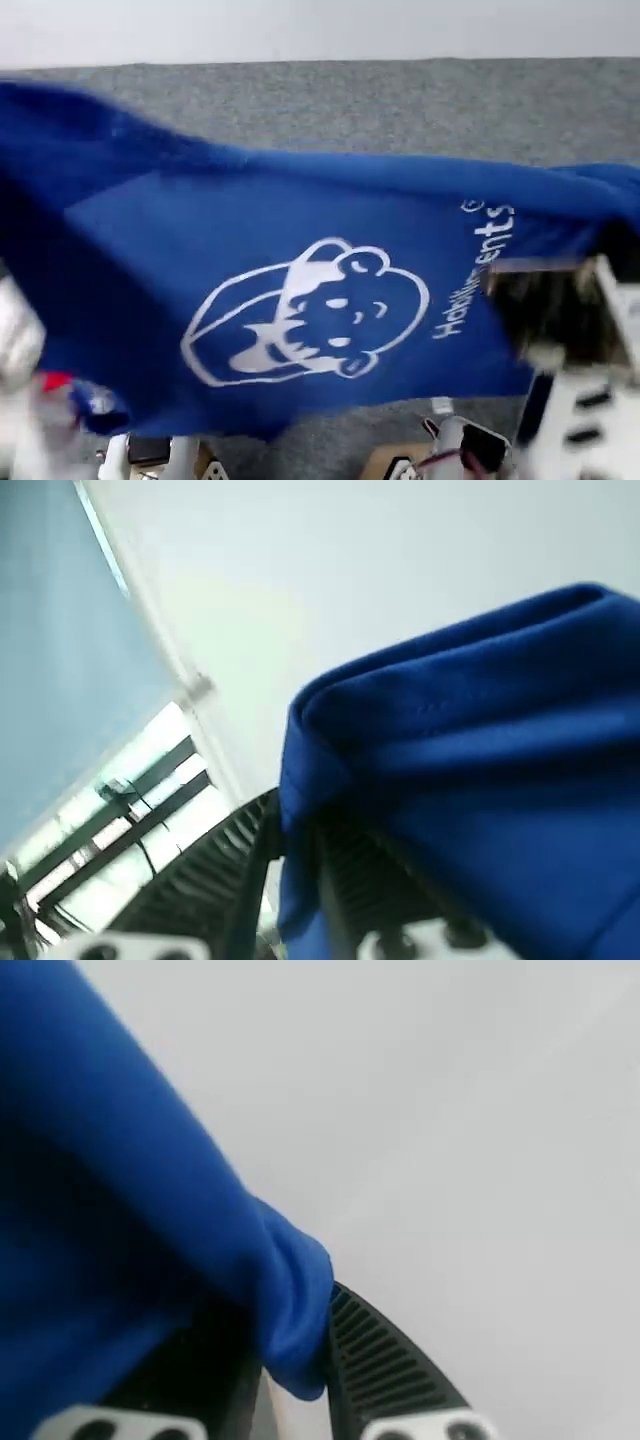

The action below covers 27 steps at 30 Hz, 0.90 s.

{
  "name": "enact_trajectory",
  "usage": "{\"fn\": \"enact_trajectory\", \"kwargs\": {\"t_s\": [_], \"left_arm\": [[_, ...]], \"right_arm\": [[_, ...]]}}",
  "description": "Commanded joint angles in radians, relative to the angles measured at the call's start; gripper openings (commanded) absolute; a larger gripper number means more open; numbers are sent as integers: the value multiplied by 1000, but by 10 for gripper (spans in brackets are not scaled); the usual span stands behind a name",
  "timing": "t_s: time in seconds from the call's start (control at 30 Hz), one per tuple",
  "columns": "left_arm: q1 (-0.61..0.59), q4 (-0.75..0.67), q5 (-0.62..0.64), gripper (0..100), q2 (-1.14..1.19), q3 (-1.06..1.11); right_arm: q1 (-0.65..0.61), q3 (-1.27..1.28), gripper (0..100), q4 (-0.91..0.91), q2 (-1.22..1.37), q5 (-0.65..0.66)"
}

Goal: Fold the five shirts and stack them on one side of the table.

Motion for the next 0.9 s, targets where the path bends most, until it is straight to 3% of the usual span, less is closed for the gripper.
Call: {"fn": "enact_trajectory", "kwargs": {"t_s": [0.0, 0.4, 0.87], "left_arm": [[0, 18, -14, 2, 72, 74], [5, -58, -12, 2, 6, 42], [48, 49, -11, 2, -14, 48]], "right_arm": [[18, 32, 11, -22, 110, -8], [22, 35, 11, 2, 61, 78], [16, 161, 11, 90, 22, 100]]}}
